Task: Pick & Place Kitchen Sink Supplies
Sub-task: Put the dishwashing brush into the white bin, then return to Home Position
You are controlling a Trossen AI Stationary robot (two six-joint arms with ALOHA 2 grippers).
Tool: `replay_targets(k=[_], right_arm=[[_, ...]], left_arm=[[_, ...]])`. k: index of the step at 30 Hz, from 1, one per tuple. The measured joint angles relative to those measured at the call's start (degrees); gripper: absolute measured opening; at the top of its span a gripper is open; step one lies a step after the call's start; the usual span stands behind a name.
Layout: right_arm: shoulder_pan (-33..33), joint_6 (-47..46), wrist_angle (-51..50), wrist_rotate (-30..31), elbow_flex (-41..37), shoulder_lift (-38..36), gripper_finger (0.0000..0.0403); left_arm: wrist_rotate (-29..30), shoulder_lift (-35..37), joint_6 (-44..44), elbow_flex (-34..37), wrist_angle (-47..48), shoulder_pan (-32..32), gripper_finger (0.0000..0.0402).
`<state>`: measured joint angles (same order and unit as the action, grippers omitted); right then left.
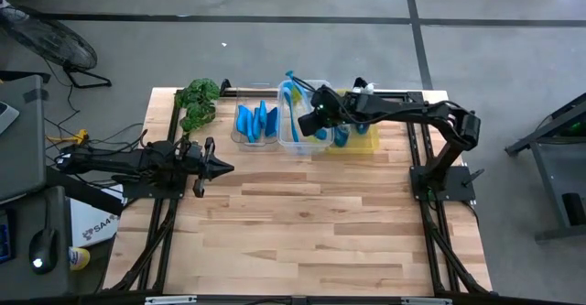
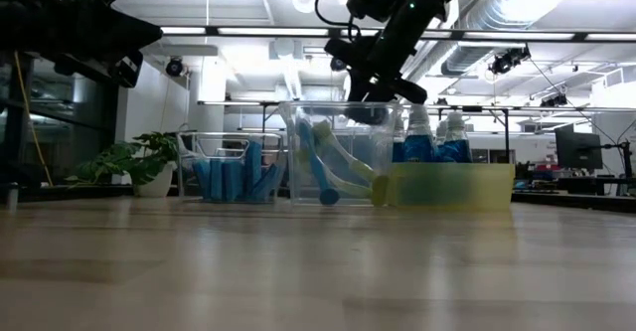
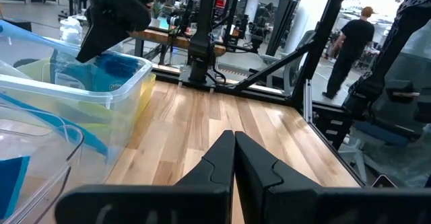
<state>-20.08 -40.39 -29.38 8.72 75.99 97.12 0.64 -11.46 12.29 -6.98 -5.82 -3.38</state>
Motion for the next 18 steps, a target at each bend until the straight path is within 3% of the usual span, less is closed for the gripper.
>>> replay_targets(k=[10,18], right_arm=[[-0.04,-0.95,0.11,-3.31,0.00,-0.04,0.0144],[-1.80,-1.77,-0.04,-6.48,0.00,-3.51,0.0158]], left_arm=[[0.01,0.00,0.00,-0.04,0.00,0.00,0.0002],[0.01,0.00,0.00,-0.04,0.00,0.00,0.0002]])
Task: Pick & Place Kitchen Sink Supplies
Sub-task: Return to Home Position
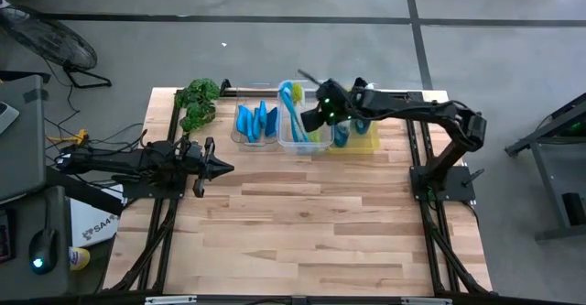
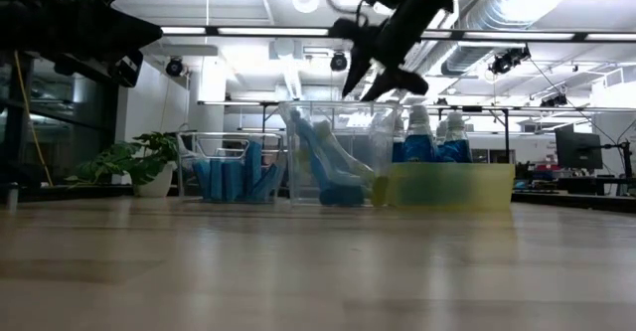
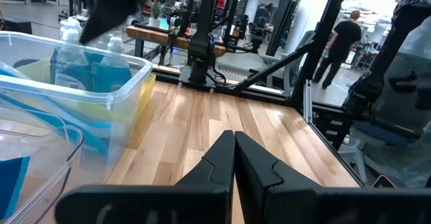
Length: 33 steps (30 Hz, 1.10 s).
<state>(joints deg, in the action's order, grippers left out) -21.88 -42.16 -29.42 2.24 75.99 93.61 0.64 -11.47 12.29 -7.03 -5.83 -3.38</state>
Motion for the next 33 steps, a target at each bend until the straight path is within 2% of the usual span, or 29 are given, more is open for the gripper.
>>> replay_targets(k=[8,14,18,24,29,33], right_arm=[[-1.22,6.94,-1.02,-0.43,0.02,-12.69,0.0157],[0.99,20.95,-4.11,-7.31,0.02,-23.90,0.0157],[3.57,28.77,-8.38,-8.87,0.02,-30.78,0.0158],[9.05,35.13,-15.87,-4.64,0.02,-38.93,0.0157],[14.60,37.73,-21.18,-0.81,0.02,-42.40,0.0158],[18.45,37.52,-16.57,1.78,-7.52,-46.20,0.0156]], left_arm=[[0.01,0.00,0.01,0.00,0.00,0.00,0.0002],[0.02,0.00,0.00,0.00,-0.02,0.00,0.0002],[0.02,0.00,0.01,0.00,0.00,0.00,0.0002],[0.02,0.00,0.02,0.00,-0.02,0.00,0.0002],[0.02,0.00,0.02,0.00,-0.01,0.00,0.0002],[0.02,0.00,0.01,0.00,0.00,0.00,0.0002]])
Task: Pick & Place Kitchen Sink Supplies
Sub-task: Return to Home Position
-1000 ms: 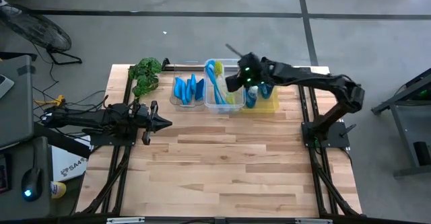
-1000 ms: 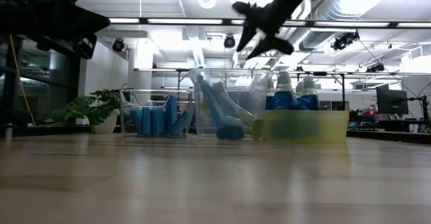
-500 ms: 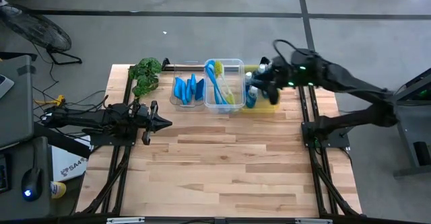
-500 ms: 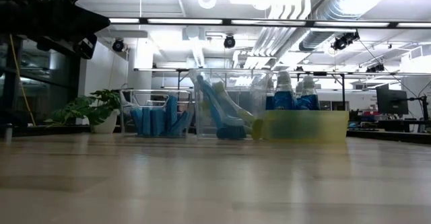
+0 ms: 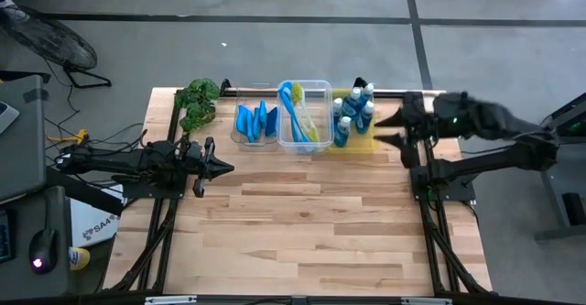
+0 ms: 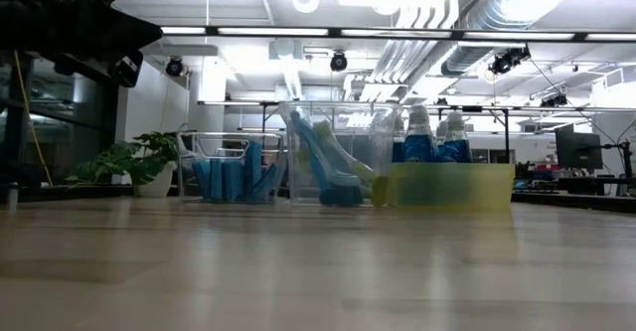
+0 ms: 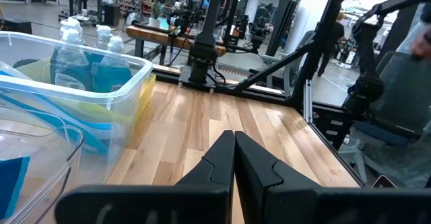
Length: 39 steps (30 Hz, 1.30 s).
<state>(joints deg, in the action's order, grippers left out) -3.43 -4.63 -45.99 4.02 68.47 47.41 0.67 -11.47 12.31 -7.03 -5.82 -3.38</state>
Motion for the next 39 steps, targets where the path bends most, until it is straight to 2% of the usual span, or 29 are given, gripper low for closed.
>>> replay_targets(k=[9,16,23,27,39], right_arm=[[1.89,-10.47,33.28,-2.04,-35.92,-16.00,0.0156],[1.89,-16.04,51.25,-7.61,-53.65,-28.98,0.0156],[1.89,-17.49,63.83,-5.97,-64.15,-36.73,0.0157],[1.87,-17.85,66.69,-5.78,-67.82,-38.43,0.0157],[2.00,-13.30,55.62,-0.74,-67.90,-38.66,0.0157]], left_arm=[[-0.01,0.00,0.01,0.00,-0.02,0.00,0.0002],[0.00,-0.02,-0.01,0.00,-0.02,0.00,0.0002],[-0.01,-0.02,0.00,0.00,-0.02,0.00,0.0002],[0.00,-0.01,-0.01,0.00,-0.02,0.00,0.0002],[-0.01,-0.02,0.00,0.00,-0.01,0.00,0.0002]])
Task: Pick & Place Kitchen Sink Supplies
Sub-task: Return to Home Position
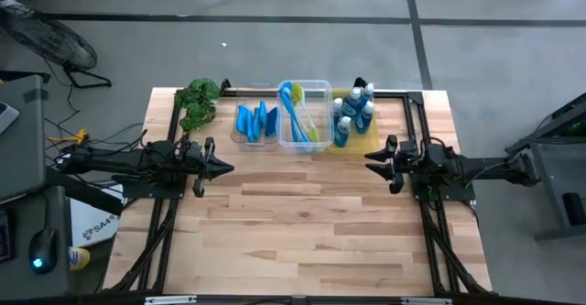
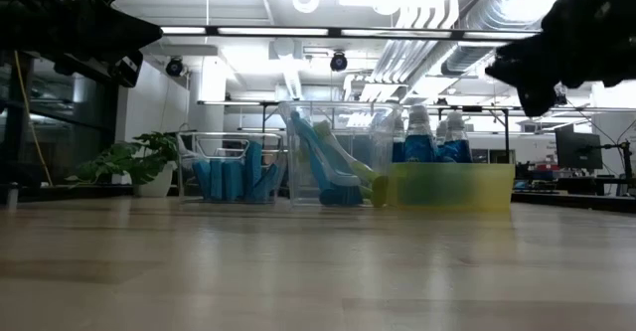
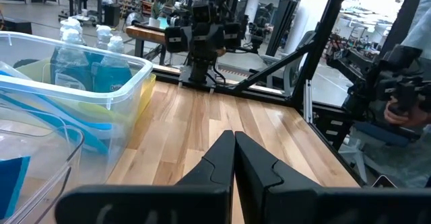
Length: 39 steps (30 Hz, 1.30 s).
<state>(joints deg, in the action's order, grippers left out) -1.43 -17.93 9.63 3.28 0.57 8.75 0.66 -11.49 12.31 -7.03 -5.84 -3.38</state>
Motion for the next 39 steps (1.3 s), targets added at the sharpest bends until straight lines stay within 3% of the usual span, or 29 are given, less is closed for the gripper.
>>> replay_targets(k=[7,39], right_arm=[[0.00,-4.06,-7.63,-0.36,-0.01,0.02,0.0157],[0.04,-4.09,-7.70,-0.42,-0.04,0.53,0.0157]], left_arm=[[0.00,0.00,-0.01,0.00,-0.01,0.00,0.0002],[-0.01,0.00,-0.01,0.00,0.01,0.00,0.0002]])
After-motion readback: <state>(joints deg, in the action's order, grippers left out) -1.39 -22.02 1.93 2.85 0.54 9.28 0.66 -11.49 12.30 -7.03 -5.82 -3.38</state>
